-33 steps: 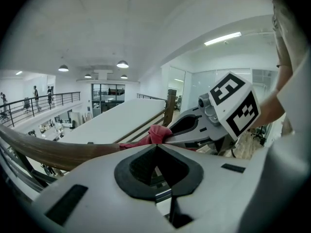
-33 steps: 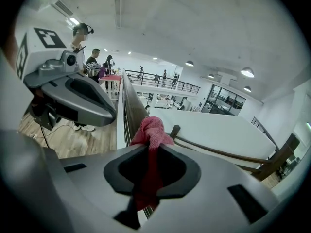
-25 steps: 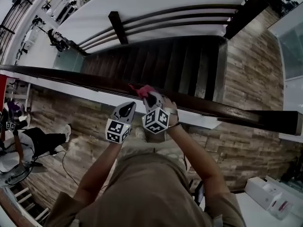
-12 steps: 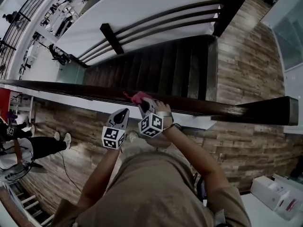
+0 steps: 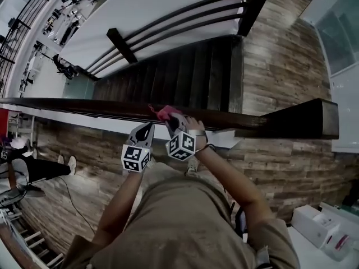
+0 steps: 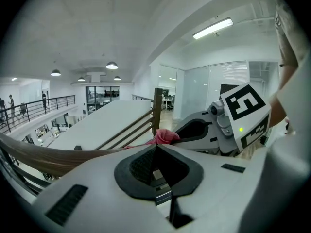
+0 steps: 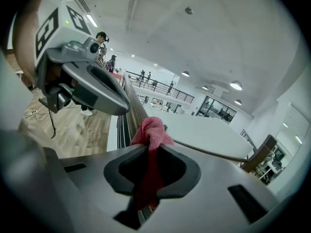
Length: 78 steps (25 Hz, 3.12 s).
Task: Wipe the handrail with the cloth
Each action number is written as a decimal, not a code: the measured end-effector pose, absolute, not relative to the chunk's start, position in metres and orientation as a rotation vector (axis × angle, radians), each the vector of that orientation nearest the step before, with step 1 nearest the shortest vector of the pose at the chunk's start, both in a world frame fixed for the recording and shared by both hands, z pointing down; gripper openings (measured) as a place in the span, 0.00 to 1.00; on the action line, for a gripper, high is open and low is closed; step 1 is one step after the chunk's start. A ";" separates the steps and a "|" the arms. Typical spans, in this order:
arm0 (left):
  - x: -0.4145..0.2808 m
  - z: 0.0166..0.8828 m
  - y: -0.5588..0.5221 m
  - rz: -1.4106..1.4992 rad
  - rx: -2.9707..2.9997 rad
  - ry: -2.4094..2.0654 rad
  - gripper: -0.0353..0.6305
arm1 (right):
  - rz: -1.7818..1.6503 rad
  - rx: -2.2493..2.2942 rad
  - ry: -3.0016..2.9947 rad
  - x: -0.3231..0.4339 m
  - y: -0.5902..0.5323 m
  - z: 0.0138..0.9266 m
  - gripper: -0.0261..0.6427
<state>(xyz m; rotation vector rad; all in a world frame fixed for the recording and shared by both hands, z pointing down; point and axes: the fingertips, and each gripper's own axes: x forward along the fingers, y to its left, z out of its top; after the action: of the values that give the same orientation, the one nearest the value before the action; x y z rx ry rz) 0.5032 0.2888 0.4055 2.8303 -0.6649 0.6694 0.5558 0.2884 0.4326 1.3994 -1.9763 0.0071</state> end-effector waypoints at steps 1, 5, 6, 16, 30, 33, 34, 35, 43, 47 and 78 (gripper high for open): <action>0.512 0.405 0.298 0.670 2.834 -0.650 0.08 | 0.012 1.414 -1.967 0.569 0.301 0.433 0.13; 0.549 0.402 0.329 0.678 2.863 -0.557 0.08 | 0.041 1.495 -1.916 0.626 0.346 0.430 0.13; 0.558 0.401 0.336 0.679 2.878 -0.528 0.08 | 0.053 1.517 -1.899 0.640 0.356 0.430 0.13; 0.647 0.397 0.390 0.677 2.950 -0.261 0.08 | 0.339 1.761 -1.674 0.786 0.461 0.429 0.13; 0.653 0.401 0.415 0.677 2.967 -0.203 0.08 | 0.470 2.072 -1.146 0.937 0.586 0.433 0.13; 0.635 0.408 0.400 0.673 2.951 -0.277 0.08 | 0.493 2.123 -1.204 0.929 0.581 0.425 0.13; 0.627 0.411 0.395 0.671 2.945 -0.309 0.08 | 0.495 2.145 -1.250 0.921 0.578 0.420 0.13; 0.618 0.413 0.390 0.670 2.936 -0.345 0.08 | 0.492 2.159 -1.304 0.911 0.573 0.415 0.13; 0.495 0.420 0.324 0.686 2.814 -0.665 0.08 | 0.406 1.878 -1.826 0.744 0.457 0.401 0.13; 0.419 0.420 0.300 0.697 2.757 -0.806 0.08 | 0.343 1.679 -2.043 0.636 0.389 0.394 0.13; -0.168 0.425 -0.017 0.484 2.411 -1.411 0.08 | 0.124 0.961 -2.447 -0.019 -0.032 0.416 0.13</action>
<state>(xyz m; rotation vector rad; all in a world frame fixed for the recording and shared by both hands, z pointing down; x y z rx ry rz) -0.1675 -0.0167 0.4254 2.4109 -1.4111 0.4838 -0.0192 -0.0320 0.4157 0.9606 -2.4466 0.1244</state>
